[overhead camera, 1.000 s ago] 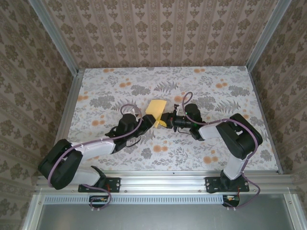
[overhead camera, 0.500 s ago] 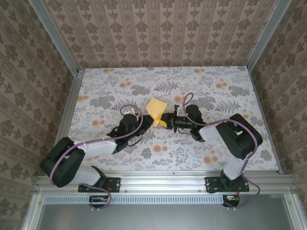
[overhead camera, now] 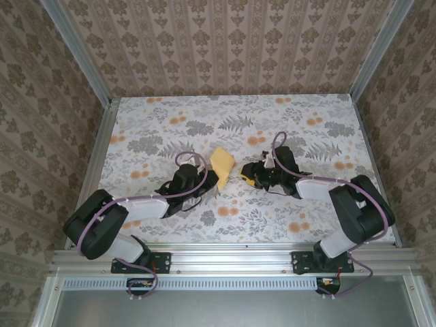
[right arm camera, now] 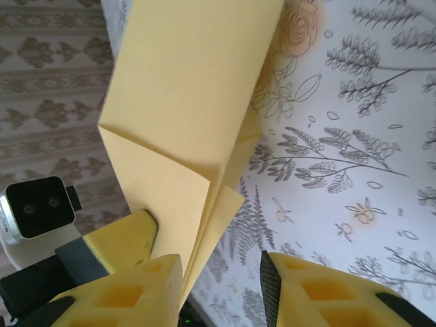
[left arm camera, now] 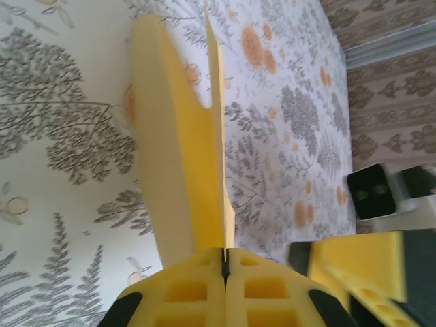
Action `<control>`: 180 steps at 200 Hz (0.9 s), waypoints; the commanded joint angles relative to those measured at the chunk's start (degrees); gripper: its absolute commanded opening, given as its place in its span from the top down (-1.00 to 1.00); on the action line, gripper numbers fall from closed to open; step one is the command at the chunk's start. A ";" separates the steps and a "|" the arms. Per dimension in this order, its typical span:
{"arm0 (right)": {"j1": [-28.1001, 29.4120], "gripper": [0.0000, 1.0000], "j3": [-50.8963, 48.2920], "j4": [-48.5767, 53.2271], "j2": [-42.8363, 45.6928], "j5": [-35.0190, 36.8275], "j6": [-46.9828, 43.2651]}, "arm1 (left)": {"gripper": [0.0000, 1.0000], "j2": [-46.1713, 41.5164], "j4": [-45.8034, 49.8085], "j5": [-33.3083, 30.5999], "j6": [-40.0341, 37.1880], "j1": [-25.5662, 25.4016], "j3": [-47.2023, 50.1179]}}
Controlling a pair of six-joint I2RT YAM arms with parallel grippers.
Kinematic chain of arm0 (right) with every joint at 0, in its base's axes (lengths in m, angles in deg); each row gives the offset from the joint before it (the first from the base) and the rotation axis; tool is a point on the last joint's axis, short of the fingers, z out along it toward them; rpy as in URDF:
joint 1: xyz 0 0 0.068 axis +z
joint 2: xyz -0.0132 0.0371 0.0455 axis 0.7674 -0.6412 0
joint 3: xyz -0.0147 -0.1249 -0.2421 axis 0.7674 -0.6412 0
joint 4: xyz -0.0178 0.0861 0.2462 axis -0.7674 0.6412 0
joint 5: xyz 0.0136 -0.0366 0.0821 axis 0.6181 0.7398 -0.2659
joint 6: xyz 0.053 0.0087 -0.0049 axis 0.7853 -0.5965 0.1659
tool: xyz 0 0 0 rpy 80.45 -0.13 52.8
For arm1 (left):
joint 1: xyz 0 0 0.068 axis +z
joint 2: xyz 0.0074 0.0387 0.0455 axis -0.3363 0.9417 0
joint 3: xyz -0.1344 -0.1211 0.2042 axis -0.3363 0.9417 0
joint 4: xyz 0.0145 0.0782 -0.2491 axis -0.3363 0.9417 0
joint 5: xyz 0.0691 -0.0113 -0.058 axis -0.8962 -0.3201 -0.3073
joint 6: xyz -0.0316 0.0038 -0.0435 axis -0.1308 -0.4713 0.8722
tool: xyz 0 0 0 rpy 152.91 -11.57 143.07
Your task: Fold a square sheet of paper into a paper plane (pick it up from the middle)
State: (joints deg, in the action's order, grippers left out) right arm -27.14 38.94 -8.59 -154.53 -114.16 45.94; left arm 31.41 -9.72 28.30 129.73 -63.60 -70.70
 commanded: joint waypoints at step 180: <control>12.53 0.65 29.91 27.44 -23.45 1.89 -21.68 | 0.93 1.28 7.96 -3.85 -8.73 0.61 4.59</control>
State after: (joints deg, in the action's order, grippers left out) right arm -14.59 66.66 16.72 -175.74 -110.55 24.87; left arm 31.65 -2.75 25.18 123.32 -63.42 -65.37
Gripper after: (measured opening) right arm 0.185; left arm 0.059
